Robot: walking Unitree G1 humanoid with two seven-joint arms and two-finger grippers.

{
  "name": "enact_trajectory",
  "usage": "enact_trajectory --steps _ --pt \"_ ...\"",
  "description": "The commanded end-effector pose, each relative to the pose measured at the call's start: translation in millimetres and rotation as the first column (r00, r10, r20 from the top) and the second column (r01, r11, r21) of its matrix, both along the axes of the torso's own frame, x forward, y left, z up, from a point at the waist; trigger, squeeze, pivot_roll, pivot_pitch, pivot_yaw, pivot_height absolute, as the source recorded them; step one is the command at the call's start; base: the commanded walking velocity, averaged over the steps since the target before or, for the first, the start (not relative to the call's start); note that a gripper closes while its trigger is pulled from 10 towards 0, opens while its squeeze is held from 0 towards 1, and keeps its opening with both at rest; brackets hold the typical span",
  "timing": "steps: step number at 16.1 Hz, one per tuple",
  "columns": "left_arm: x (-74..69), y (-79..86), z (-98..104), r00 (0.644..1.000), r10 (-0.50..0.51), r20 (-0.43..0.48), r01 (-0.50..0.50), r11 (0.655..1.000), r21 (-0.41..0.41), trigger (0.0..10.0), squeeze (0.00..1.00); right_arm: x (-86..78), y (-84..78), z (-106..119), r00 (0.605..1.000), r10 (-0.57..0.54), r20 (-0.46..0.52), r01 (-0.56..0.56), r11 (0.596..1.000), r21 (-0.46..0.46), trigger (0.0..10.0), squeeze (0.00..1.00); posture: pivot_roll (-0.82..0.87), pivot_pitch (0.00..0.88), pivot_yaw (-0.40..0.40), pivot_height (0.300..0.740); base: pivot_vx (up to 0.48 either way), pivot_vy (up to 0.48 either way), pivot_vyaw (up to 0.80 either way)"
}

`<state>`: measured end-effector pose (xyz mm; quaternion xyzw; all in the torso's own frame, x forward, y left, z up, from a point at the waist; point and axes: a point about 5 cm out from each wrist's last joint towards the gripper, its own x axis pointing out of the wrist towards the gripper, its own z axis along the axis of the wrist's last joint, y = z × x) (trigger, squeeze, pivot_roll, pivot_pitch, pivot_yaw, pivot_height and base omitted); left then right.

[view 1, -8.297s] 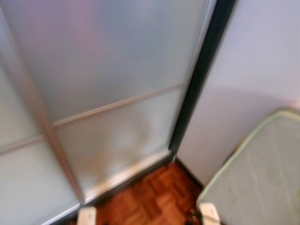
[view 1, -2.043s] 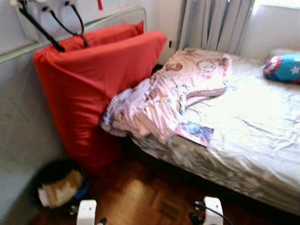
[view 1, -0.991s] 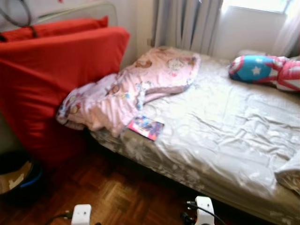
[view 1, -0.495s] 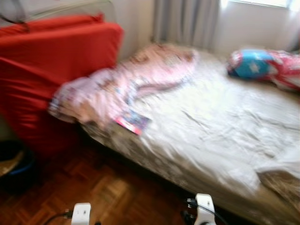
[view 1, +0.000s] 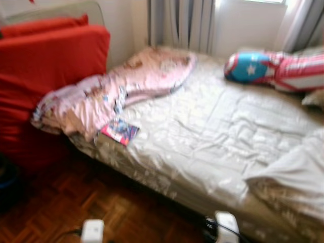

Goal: Clean up the room

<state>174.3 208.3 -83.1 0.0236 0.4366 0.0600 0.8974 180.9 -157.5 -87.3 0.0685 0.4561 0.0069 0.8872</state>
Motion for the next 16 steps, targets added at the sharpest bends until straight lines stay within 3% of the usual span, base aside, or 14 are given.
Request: enact_trajectory --steps 1,6,16 --pt "-2.8 7.1 -0.2 1.000 -0.003 -0.015 0.003 1.000 0.023 10.0 0.00 4.8 8.8 2.0 1.000 0.011 0.013 -0.011 1.000 0.018 10.0 0.00 0.05 0.000 -0.032 0.740 0.000 -0.319 0.00" --pt "-5.2 6.4 -1.4 1.000 -0.008 -0.025 0.009 1.000 0.023 10.0 0.00 4.4 9.1 1.8 1.000 0.010 0.012 -0.011 1.000 0.020 10.0 0.00 0.05 0.000 -0.024 0.740 0.000 -0.322 0.00" --pt "-1.0 9.4 1.0 1.000 -0.009 -0.016 0.010 0.999 0.031 10.0 0.00 4.9 11.7 2.0 1.000 0.008 0.013 -0.009 1.000 0.029 10.0 0.00 0.05 0.000 -0.015 0.740 0.000 0.000 0.00"
